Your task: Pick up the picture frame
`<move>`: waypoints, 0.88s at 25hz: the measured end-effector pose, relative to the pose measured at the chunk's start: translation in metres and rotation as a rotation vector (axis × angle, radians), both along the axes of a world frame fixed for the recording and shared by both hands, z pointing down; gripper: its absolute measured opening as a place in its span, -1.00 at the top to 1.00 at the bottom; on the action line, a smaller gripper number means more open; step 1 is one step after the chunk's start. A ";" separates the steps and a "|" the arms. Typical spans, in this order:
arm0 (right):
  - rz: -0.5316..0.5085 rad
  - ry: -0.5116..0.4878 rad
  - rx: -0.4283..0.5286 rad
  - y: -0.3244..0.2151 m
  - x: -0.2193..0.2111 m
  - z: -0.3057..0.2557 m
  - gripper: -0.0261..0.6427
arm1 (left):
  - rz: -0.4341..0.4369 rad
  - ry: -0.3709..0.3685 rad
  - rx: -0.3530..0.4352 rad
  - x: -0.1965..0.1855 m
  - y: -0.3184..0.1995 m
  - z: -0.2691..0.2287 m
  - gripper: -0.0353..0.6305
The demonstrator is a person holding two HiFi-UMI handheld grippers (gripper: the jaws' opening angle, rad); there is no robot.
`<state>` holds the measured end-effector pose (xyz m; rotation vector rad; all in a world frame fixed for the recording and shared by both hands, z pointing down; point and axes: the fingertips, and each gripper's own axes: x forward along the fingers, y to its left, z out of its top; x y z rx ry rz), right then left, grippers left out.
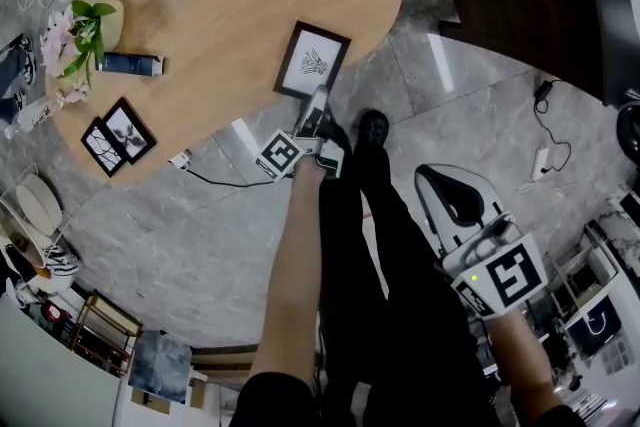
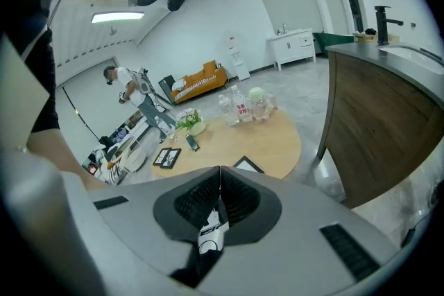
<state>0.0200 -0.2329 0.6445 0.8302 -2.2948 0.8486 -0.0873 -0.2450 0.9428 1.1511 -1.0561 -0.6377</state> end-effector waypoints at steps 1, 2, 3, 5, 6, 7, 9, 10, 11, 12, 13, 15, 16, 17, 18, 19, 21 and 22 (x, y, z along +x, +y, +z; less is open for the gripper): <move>0.003 0.004 -0.002 0.000 0.001 0.001 0.89 | 0.015 -0.009 0.003 0.001 0.000 0.001 0.10; 0.005 0.007 -0.004 0.001 0.002 0.002 0.89 | 0.023 -0.005 0.008 0.002 -0.001 0.001 0.13; 0.005 0.010 -0.005 0.002 0.002 0.003 0.89 | 0.020 0.011 0.014 0.004 -0.003 0.000 0.17; 0.001 0.015 -0.007 0.003 0.002 0.004 0.89 | 0.003 0.046 0.019 0.006 -0.005 -0.003 0.32; 0.001 0.015 -0.007 0.004 0.002 0.004 0.89 | 0.002 0.046 0.018 0.007 -0.005 -0.003 0.35; 0.001 0.015 -0.007 0.004 0.002 0.004 0.89 | 0.000 0.048 0.016 0.007 -0.005 -0.003 0.41; 0.001 0.015 -0.006 0.004 0.003 0.002 0.89 | -0.020 0.075 0.012 0.009 -0.006 -0.007 0.56; 0.000 0.015 -0.005 0.004 0.003 0.002 0.89 | -0.035 0.098 0.009 0.010 -0.007 -0.009 0.57; -0.001 0.014 -0.005 0.005 0.002 0.001 0.89 | -0.045 0.117 0.009 0.011 -0.007 -0.011 0.58; -0.003 0.013 -0.004 0.005 0.002 0.001 0.89 | -0.046 0.120 0.012 0.010 -0.006 -0.013 0.59; -0.005 0.013 -0.002 0.005 0.002 0.000 0.89 | -0.039 0.109 0.021 0.010 -0.006 -0.014 0.60; -0.007 0.012 0.002 0.007 0.004 -0.004 0.89 | -0.020 0.065 0.042 0.007 -0.005 -0.017 0.62; -0.006 0.010 0.004 0.008 0.006 -0.007 0.89 | -0.024 0.069 0.049 0.008 -0.005 -0.021 0.63; -0.006 0.008 0.007 0.009 0.007 -0.009 0.89 | -0.038 0.095 0.053 0.010 -0.006 -0.028 0.64; -0.007 0.006 0.011 0.010 0.008 -0.012 0.89 | -0.050 0.120 0.056 0.012 -0.007 -0.034 0.65; -0.009 0.005 0.016 0.010 0.009 -0.014 0.89 | -0.053 0.133 0.058 0.013 -0.008 -0.038 0.66; -0.010 0.002 0.024 0.011 0.011 -0.020 0.89 | -0.043 0.134 0.064 0.015 -0.010 -0.046 0.66; -0.008 0.002 0.029 0.011 0.013 -0.023 0.89 | -0.038 0.132 0.066 0.016 -0.010 -0.049 0.66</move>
